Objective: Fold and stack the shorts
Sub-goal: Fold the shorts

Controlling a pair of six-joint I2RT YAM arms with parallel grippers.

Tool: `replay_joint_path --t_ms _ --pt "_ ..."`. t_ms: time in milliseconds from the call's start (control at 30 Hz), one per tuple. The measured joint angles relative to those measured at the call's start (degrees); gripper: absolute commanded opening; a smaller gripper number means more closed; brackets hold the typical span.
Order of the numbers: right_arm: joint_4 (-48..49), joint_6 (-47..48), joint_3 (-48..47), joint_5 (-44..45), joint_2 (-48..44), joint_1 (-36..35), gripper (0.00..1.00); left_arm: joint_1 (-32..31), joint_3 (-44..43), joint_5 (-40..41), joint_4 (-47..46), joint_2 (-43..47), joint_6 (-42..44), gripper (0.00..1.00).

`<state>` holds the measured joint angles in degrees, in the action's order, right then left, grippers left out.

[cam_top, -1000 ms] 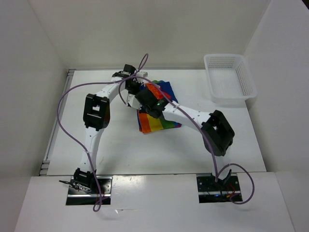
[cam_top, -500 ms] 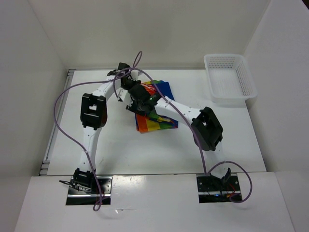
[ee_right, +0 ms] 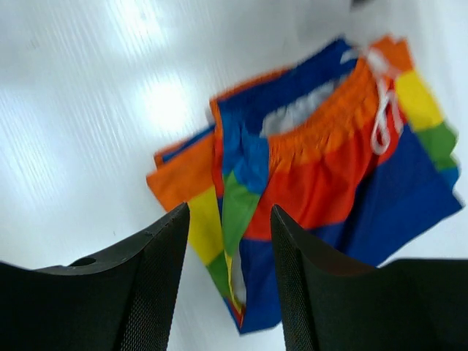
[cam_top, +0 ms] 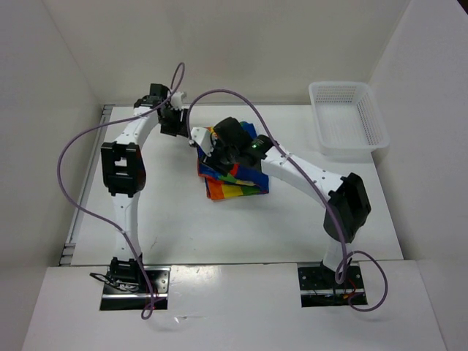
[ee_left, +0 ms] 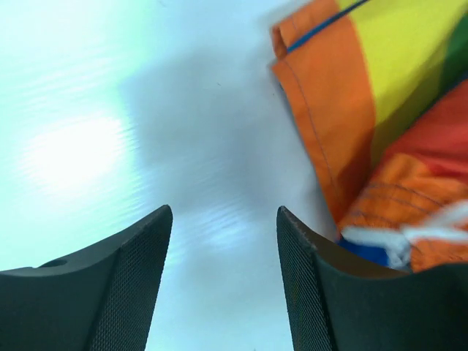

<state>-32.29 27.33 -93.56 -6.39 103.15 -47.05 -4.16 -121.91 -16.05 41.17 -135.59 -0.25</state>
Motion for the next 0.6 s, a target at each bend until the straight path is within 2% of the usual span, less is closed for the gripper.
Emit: replay_joint_path --t_ms 200,333,533,600 --pt "1.4 0.8 11.3 1.2 -0.2 1.9 0.54 -0.2 2.0 -0.4 -0.2 7.6 0.0 0.71" --pt "3.3 0.8 10.8 1.1 3.8 1.9 0.54 -3.5 2.0 -0.7 -1.0 7.2 0.0 0.72" --pt "7.8 0.7 5.8 2.7 10.8 1.9 0.54 -6.3 1.9 -0.1 -0.9 0.9 0.0 0.72" --pt "9.0 0.6 5.7 3.4 12.0 1.9 0.53 -6.1 1.9 -0.1 -0.9 -0.5 0.0 0.65"
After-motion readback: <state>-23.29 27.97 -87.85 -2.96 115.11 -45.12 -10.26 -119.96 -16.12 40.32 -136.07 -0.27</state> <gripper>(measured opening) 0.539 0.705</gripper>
